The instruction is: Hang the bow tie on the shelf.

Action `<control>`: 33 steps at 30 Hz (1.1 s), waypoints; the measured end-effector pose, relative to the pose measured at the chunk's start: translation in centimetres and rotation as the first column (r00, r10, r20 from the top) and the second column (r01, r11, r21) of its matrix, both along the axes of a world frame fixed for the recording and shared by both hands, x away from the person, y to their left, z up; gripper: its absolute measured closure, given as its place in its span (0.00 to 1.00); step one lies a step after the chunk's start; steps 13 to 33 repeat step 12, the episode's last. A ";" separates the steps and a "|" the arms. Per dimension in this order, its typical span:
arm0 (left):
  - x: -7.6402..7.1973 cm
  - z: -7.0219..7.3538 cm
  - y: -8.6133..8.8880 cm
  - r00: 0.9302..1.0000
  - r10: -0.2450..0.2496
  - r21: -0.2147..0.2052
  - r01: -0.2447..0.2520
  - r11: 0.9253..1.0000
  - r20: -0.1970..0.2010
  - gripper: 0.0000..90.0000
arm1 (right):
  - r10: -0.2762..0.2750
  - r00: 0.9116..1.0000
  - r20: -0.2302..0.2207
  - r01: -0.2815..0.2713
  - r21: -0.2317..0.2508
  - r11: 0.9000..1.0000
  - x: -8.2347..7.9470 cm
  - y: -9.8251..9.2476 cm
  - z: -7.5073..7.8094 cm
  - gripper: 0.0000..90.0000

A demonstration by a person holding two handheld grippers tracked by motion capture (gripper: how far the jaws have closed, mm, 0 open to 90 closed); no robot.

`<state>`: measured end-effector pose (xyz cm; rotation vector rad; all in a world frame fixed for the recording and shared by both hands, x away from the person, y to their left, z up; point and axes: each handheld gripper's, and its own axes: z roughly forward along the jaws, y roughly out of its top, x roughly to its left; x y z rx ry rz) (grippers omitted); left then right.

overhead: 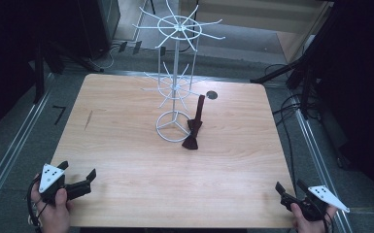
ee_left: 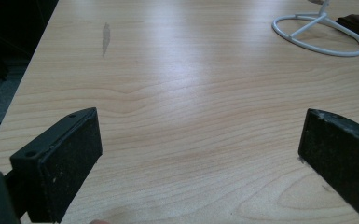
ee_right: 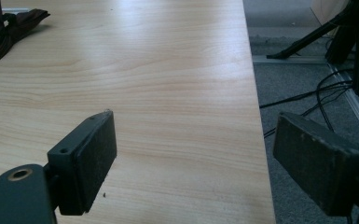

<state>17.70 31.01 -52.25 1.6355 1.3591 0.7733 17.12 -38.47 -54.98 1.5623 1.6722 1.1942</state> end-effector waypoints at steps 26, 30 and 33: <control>0.0 0.0 0.1 1.000 0.000 -0.009 0.000 1.000 -0.005 0.00 | -0.032 0.999 -0.024 0.033 0.040 0.999 0.0 -0.4 -0.5 0.16; 0.0 0.0 0.1 1.000 0.000 -0.009 0.000 1.000 -0.005 0.00 | -0.032 0.999 -0.024 0.033 0.040 0.999 0.0 -0.4 -0.5 0.16; 0.0 0.0 0.1 1.000 0.000 -0.009 0.000 1.000 -0.005 0.00 | -0.032 0.999 -0.024 0.033 0.040 0.999 0.0 -0.4 -0.5 0.16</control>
